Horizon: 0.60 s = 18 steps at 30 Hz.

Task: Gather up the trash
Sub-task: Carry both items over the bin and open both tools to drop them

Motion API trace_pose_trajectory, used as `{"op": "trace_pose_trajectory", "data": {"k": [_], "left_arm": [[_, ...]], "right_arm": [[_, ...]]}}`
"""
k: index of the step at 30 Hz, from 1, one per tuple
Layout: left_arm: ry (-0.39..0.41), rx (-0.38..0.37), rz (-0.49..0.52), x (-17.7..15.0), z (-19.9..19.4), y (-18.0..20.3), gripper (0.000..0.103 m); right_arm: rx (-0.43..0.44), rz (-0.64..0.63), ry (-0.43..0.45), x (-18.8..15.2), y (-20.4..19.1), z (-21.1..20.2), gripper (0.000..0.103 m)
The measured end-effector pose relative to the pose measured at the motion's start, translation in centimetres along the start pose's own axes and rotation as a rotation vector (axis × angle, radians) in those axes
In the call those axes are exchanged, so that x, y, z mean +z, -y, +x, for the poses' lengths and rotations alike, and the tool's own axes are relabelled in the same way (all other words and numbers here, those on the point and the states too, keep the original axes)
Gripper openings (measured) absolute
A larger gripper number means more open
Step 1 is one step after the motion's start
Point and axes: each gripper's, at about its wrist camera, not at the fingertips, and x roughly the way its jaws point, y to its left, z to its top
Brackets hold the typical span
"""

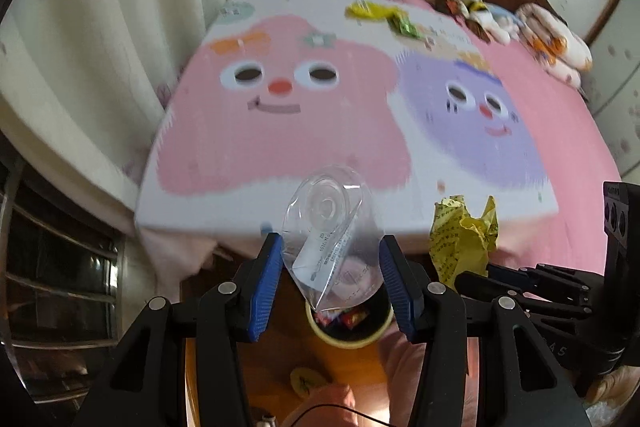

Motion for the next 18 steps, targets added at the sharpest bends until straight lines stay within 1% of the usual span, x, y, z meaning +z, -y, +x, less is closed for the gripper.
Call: {"op": "trace_pose_trajectory", "data": {"k": [4,7,10,12,16,18], "left_arm": [[-0.065,-0.005,0.009,-3.4,2.2,-0.3,0.049],[-0.111,-0.022,0.003,-5.5,4.4,-0.1,0.049],[-0.125,-0.018,0.010,-7.4,6.6,0.6,0.049],[-0.136,-0.013,0.011,-8.5,8.1,0.8,0.049],[-0.194,-0.045,-0.047,-11.1,13.2,1.1,0.050],[-0.208,-0.055,-0.064,-12.4,15.6,1.0,0.050]], "right_arm": [[-0.031,0.017,-0.040,-3.0,-0.2,1.4,0.020],[-0.051,0.040,-0.075,-4.7,0.7,3.1,0.020],[-0.062,0.073,-0.120,-6.6,2.0,5.6,0.020],[-0.075,0.073,-0.136,-7.5,2.7,7.4,0.020],[-0.095,0.091,-0.187,-9.5,4.6,11.9,0.020],[-0.103,0.102,-0.200,-10.4,5.7,14.2,0.020]]}}
